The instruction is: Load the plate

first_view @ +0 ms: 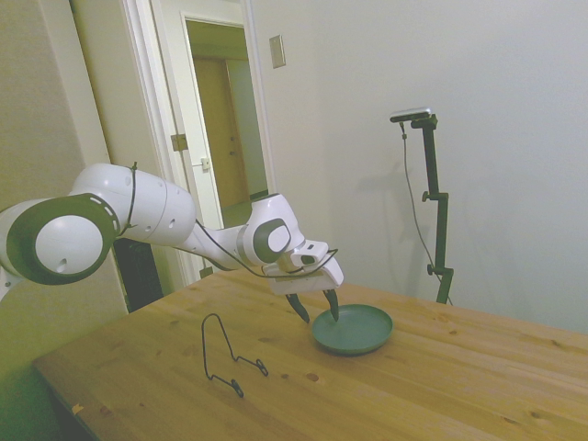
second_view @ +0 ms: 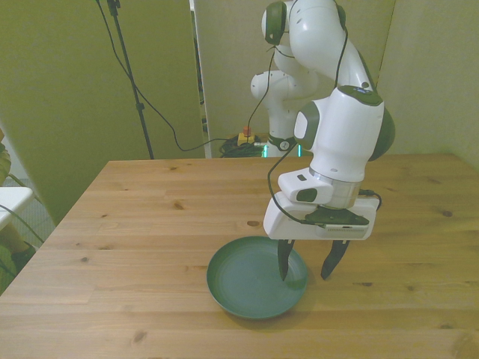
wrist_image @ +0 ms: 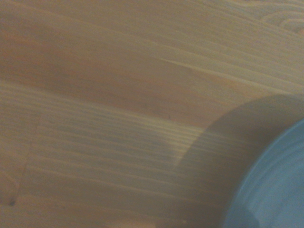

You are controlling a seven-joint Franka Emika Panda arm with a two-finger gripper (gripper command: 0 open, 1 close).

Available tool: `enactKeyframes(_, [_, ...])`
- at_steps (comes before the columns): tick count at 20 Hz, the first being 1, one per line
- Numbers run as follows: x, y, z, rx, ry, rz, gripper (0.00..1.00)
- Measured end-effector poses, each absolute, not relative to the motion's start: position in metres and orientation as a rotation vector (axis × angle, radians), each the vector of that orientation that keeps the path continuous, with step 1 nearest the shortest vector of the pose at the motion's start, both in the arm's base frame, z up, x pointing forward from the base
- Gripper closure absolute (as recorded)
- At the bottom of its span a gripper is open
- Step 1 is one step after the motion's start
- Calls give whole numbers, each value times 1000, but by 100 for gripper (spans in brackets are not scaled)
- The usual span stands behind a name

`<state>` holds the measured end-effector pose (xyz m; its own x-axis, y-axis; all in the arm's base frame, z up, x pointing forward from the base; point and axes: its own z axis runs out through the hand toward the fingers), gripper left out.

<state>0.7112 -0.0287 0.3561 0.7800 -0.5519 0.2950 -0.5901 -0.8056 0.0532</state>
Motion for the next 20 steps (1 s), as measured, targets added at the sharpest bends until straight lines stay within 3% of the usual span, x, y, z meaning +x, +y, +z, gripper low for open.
enactKeyframes(4, [711,-31,356,2824,-917,401,0])
enactKeyframes(5, [711,-31,356,2823,-918,401,100])
enactKeyframes(20, [708,-33,353,2818,-931,390,100])
